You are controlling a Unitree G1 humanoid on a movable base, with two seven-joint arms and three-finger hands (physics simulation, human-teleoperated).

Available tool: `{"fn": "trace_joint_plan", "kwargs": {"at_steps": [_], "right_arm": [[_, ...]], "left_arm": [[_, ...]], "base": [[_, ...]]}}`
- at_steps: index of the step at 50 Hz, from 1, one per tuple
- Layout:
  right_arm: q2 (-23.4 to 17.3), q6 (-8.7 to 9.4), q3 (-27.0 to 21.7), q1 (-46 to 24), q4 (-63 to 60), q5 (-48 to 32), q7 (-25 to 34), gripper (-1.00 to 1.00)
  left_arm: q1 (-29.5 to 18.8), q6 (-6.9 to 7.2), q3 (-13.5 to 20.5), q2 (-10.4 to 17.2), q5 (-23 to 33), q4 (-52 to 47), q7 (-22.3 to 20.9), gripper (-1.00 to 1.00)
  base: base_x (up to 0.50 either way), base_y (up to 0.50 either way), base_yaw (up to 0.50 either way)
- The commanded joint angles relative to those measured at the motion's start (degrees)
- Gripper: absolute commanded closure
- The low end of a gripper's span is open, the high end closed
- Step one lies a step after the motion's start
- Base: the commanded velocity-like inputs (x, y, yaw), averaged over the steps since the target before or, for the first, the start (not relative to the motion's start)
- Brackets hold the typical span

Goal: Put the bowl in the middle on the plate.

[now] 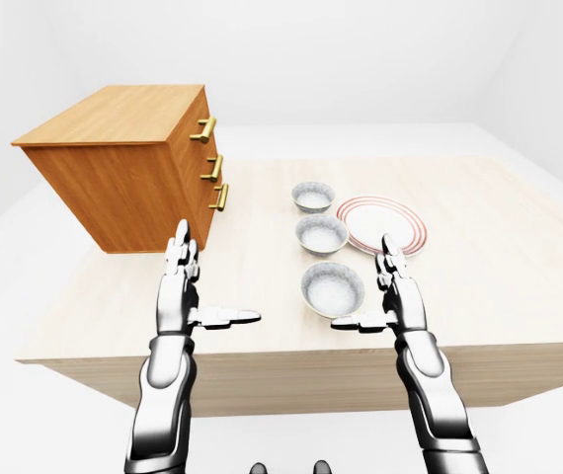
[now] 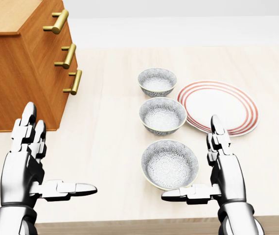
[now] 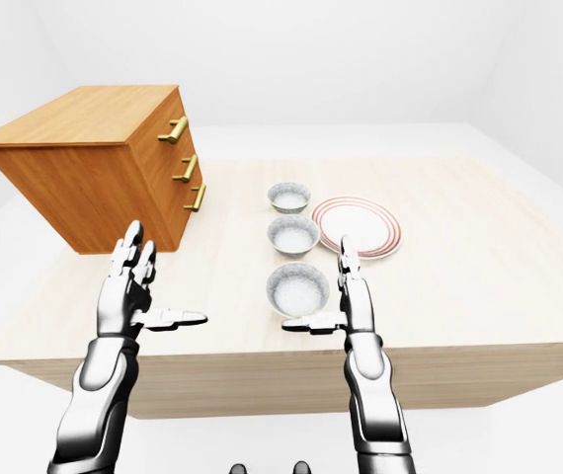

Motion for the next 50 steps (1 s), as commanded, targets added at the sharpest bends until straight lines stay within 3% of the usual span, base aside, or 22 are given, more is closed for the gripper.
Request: {"fn": "trace_joint_plan", "kwargs": {"at_steps": [1,22,50], "right_arm": [[-0.3,0.00,-0.4,-0.8,0.6,-0.2,0.1,-1.00],[-0.3,0.00,-0.3,0.2,-2.0,-0.8,0.5,-1.00],[-0.5,0.00,-0.5,-0.2,-0.4,-0.8,1.2,-1.00]], "left_arm": [[-0.2,0.00,0.1,0.0,0.1,-0.7,0.0,-1.00],[0.5,0.00,0.2,0.0,0.5,-4.1,-0.2,-1.00],[0.6,0.00,-0.1,-0.1,1.0,-5.2,-0.2,-1.00]], "base": [[0.00,0.00,0.00],[0.09,0.00,0.00],[0.42,0.00,0.00]]}}
